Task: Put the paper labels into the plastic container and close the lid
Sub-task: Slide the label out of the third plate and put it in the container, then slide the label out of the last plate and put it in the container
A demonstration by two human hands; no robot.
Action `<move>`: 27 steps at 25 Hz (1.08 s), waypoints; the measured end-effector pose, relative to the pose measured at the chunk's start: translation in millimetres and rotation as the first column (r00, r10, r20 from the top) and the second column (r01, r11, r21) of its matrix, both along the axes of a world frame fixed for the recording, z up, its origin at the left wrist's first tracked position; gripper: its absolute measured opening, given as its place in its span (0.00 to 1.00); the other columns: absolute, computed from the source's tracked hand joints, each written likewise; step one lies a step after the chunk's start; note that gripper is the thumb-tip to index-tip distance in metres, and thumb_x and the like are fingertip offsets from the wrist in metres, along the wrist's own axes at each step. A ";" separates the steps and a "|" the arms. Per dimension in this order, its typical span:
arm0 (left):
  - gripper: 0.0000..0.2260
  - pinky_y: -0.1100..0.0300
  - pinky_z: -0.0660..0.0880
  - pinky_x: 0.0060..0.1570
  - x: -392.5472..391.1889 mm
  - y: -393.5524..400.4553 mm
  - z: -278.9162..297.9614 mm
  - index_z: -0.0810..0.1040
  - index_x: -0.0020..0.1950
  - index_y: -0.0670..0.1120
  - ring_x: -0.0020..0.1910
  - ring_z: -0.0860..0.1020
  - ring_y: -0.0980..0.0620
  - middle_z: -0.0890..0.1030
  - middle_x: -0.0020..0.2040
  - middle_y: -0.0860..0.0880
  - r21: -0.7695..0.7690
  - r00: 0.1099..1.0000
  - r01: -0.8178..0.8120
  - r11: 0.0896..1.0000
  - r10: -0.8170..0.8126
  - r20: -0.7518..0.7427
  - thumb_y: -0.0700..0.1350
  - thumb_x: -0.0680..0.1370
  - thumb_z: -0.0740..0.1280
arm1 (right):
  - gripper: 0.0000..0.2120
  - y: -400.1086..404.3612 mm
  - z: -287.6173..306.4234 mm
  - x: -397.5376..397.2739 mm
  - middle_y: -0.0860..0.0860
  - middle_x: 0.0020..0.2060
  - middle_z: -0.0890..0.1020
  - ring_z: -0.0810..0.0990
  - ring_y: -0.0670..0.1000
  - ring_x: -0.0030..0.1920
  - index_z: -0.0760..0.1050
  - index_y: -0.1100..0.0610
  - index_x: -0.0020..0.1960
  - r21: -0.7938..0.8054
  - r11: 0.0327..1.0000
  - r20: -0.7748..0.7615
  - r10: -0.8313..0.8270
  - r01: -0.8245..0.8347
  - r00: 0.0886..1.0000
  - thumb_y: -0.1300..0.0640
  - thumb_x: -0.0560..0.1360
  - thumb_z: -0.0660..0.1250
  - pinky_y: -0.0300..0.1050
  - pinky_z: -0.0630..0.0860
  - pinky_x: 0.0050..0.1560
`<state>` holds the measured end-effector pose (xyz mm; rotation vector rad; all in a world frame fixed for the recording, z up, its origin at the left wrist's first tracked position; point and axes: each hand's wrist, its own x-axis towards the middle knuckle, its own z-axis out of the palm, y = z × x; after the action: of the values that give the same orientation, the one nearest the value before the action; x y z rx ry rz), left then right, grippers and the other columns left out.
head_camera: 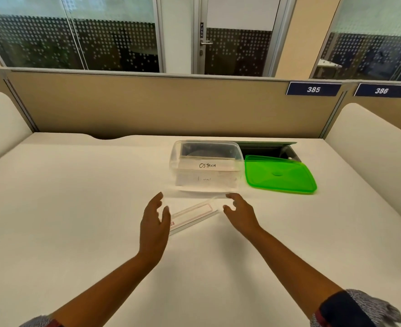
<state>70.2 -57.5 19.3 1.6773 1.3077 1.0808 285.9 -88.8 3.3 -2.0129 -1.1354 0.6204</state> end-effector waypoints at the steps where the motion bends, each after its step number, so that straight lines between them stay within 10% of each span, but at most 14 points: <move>1: 0.20 0.58 0.67 0.64 -7.7 -2.7 -11.1 0.64 0.72 0.45 0.68 0.69 0.49 0.69 0.71 0.47 0.009 0.999 -0.029 1.000 0.030 -0.038 0.42 0.80 0.58 | 0.20 -4.0 -8.6 -1.7 0.56 0.67 0.74 0.73 0.56 0.65 0.67 0.57 0.68 -0.028 1.000 0.021 -0.002 0.003 1.000 0.59 0.76 0.64 0.44 0.70 0.62; 11: 0.21 0.47 0.68 0.67 -47.6 -6.0 -72.8 0.63 0.71 0.44 0.67 0.69 0.44 0.71 0.69 0.43 -0.093 0.960 -0.152 0.984 0.124 -0.250 0.43 0.79 0.60 | 0.25 -28.3 -68.3 1.6 0.51 0.77 0.53 0.50 0.49 0.77 0.53 0.53 0.76 -0.220 0.960 0.540 0.266 -0.171 0.799 0.49 0.81 0.51 0.48 0.45 0.76; 27: 0.03 0.52 0.74 0.54 -43.4 2.4 -75.6 0.81 0.44 0.44 0.56 0.76 0.48 0.78 0.59 0.47 0.030 0.912 -0.184 0.982 0.182 -0.368 0.41 0.74 0.68 | 0.25 -24.6 -74.4 8.4 0.45 0.76 0.57 0.51 0.47 0.77 0.55 0.47 0.75 -0.220 0.964 0.609 0.256 -0.150 0.751 0.47 0.79 0.51 0.53 0.45 0.76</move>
<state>26.8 -55.1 -56.2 1.8442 1.7352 0.8873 294.3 -113.4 -71.1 -2.3345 -1.7706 0.1082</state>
